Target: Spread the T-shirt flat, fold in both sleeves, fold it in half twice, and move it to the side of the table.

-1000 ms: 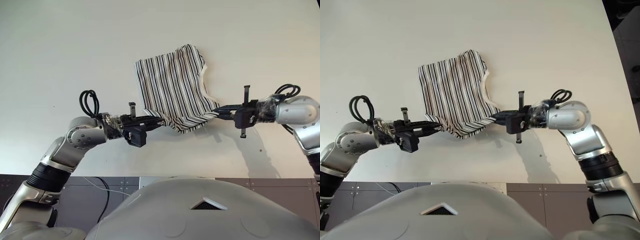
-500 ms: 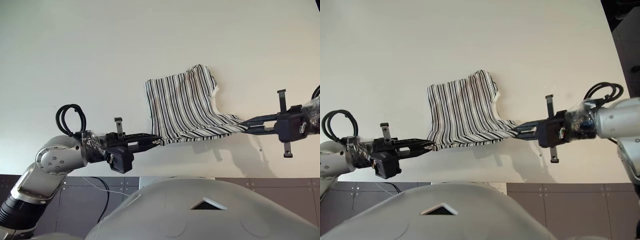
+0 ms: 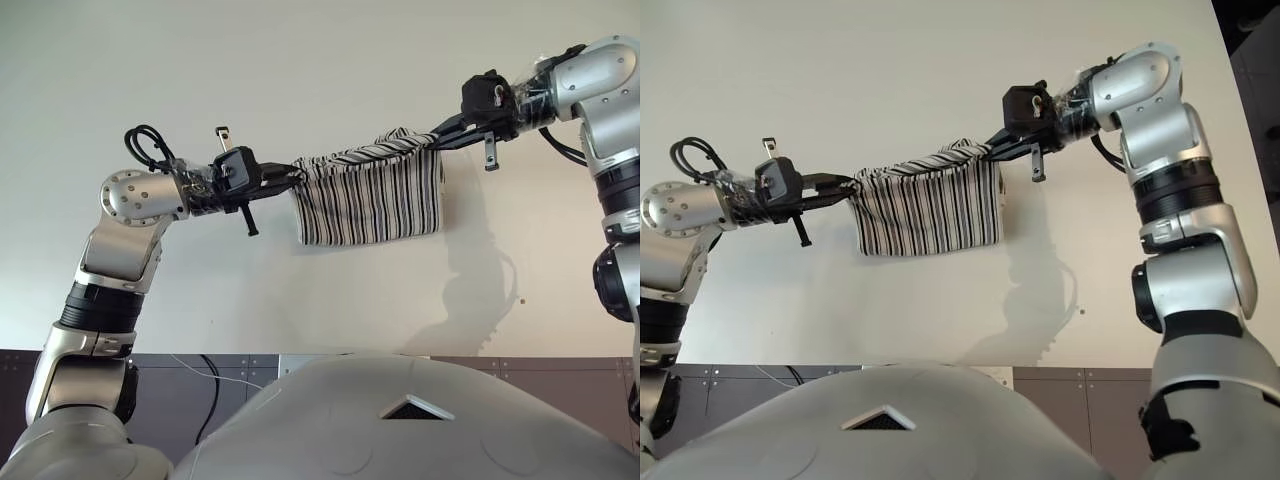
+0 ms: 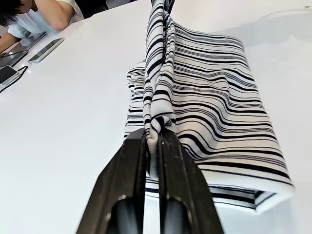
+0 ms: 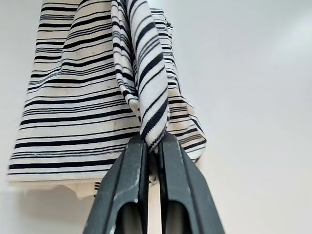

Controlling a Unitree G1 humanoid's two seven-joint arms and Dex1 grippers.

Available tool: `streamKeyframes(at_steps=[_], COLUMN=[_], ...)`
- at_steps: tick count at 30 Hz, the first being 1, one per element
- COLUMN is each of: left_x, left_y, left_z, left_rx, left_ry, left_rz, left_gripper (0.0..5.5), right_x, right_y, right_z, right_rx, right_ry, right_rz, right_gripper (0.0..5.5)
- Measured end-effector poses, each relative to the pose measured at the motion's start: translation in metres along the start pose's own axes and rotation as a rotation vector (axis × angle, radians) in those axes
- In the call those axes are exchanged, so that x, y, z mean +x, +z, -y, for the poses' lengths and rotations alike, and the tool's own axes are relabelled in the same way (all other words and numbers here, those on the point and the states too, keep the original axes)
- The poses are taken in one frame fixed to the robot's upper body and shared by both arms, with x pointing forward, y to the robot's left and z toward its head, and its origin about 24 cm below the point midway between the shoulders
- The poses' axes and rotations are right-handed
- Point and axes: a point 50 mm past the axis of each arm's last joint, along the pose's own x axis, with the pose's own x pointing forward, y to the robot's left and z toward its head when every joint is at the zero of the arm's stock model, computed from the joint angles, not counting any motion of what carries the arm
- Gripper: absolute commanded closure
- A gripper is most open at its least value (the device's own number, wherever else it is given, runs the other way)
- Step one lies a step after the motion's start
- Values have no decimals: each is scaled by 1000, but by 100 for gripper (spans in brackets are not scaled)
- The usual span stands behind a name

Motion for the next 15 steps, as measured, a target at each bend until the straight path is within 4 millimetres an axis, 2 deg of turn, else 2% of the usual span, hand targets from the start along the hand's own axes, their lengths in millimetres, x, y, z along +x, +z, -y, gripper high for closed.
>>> streamKeyframes(at_steps=[5, 10, 15], left_x=[16, 19, 15], left_y=[-10, -20, -19], left_z=[-14, -15, -18], left_rx=[-82, -141, -151], left_ry=[-3, 12, 42], left_rz=[-25, -37, -32], left_gripper=[536, 536, 536], right_x=[11, 17, 21], right_y=[-10, -11, -11], right_z=[12, 17, 17], right_rx=[33, 43, 37], right_ry=[-27, -60, -62], right_rz=[-56, -66, -60], right_gripper=[540, 540, 540])
